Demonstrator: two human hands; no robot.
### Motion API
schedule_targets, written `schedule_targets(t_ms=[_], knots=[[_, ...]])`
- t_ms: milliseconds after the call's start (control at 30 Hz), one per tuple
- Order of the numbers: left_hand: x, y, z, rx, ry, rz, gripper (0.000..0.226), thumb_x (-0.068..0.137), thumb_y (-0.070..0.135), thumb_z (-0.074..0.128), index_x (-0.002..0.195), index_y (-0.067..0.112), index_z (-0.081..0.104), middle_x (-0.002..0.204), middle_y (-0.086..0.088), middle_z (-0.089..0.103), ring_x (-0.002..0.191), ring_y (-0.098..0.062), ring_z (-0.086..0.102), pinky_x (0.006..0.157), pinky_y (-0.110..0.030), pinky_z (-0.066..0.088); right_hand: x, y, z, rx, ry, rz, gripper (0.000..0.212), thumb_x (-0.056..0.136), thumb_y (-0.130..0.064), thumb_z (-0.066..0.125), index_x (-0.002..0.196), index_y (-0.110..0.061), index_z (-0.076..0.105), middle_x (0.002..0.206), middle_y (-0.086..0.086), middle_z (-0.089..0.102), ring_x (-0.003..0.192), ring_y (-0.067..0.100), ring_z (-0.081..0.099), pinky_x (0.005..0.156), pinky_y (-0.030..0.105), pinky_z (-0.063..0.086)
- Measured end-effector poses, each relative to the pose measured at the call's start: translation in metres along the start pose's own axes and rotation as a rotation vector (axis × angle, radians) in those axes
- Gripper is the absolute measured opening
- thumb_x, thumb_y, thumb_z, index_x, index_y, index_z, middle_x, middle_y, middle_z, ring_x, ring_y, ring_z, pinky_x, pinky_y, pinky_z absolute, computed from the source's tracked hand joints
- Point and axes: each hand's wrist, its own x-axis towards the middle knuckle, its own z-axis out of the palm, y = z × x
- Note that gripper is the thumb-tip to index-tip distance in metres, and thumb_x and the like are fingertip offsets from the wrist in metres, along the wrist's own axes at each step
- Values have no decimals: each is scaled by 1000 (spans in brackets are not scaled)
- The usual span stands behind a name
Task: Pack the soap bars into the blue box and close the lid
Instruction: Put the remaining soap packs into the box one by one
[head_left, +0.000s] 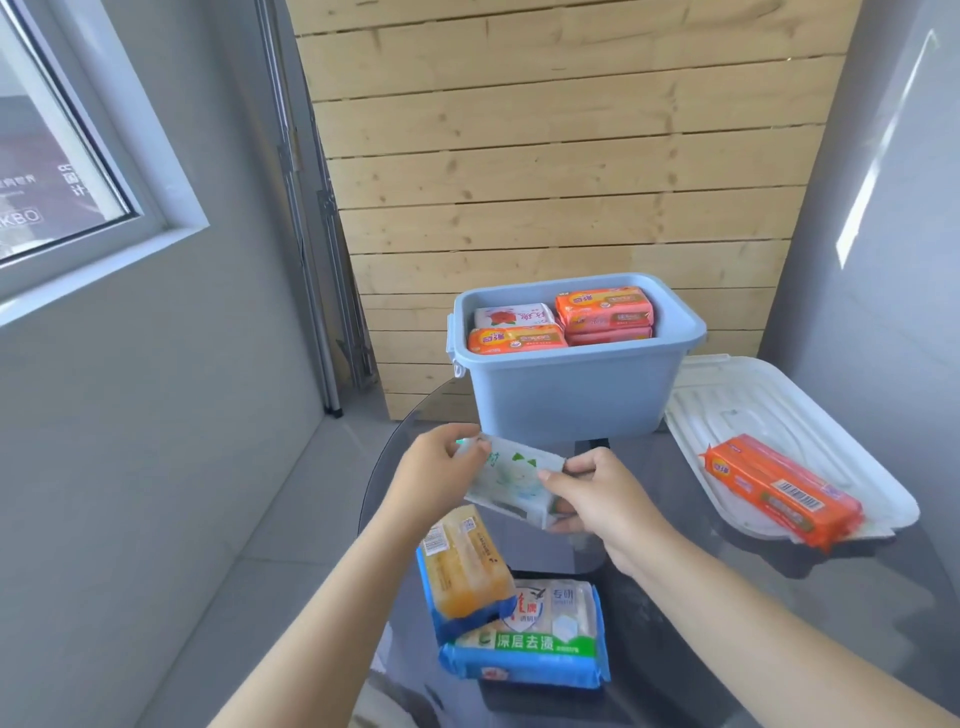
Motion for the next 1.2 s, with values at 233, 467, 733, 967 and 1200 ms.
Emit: schedule_targets(t_ms=[233,467,733,967,1200], knots=[[-11,-28,-23,-174,-183,-32,31,84,26,68,115,25,67,98,4,73,80,-3,69,74,-15,52,-64,2,36,320,-102,143,26,84,-7,66,93,-9,42,76,13,63,56,16,68,62,39,61],[-19,-46,-34,-199,-299,-4,34,80,31,73,113,27,68,104,11,73,91,2,68,73,-7,50,-94,22,63,453,-41,167,24,84,-9,66,93,-6,44,63,11,68,61,25,73,65,37,60],[-16,-58,-39,-122,-419,-149,45,72,57,68,98,21,73,100,0,75,100,-16,68,93,-31,51,-104,21,67,160,-146,341,59,80,-44,66,118,-4,46,94,24,64,63,36,72,52,45,59],[-23,-52,-38,-213,-403,-196,43,72,50,72,97,15,73,90,1,76,76,-9,69,62,-18,53,-102,20,64,123,-145,309,51,84,-40,64,109,3,53,85,29,67,68,37,72,60,44,61],[-28,-25,-33,-366,-293,-73,34,68,34,81,97,17,75,92,-5,77,82,-17,73,66,-26,55,-108,19,53,182,-103,193,29,88,-31,61,95,-4,55,84,22,71,69,28,74,55,34,60]])
